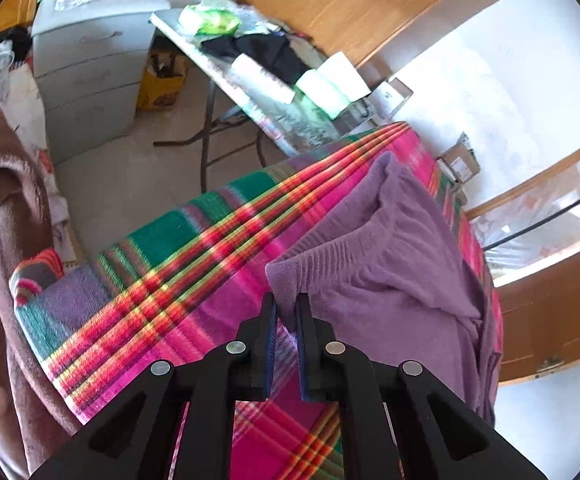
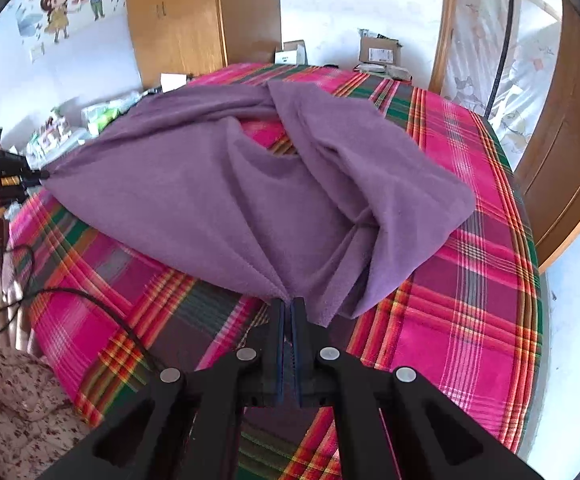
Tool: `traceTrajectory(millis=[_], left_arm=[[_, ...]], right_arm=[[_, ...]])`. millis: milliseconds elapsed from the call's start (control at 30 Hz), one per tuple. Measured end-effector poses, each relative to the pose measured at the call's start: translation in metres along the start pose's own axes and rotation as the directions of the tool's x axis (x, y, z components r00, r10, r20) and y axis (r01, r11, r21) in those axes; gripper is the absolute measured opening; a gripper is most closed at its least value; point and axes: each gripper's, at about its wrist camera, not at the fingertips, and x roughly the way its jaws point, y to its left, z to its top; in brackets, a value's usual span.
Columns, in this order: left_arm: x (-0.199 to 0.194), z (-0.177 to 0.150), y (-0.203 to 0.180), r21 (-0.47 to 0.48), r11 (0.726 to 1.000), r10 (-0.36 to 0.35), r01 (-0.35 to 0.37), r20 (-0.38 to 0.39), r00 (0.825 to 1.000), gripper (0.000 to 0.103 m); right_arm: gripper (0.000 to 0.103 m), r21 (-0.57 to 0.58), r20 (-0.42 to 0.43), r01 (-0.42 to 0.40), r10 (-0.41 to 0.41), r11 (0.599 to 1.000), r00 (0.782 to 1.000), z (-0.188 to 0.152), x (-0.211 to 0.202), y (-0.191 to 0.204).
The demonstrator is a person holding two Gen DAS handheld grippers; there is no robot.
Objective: Fold clothes
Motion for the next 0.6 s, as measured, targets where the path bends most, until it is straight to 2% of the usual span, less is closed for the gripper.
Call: traceTrajectory(millis=[267, 600], left_arm=[[0.004, -0.001, 0.002, -0.002, 1.0, 0.021, -0.021, -0.007, 1.0, 0.009], [0.005, 0.005, 0.004, -0.009, 1.0, 0.024, -0.024, -0.004, 1.0, 0.009]], right_arm=[[0.003, -0.004, -0.014, -0.019, 0.019, 1.0, 1.0, -0.001, 0.007, -0.003], [0.003, -0.03, -0.021, -0.037, 0.036, 0.999, 0.999, -0.007, 0.001, 0.012]])
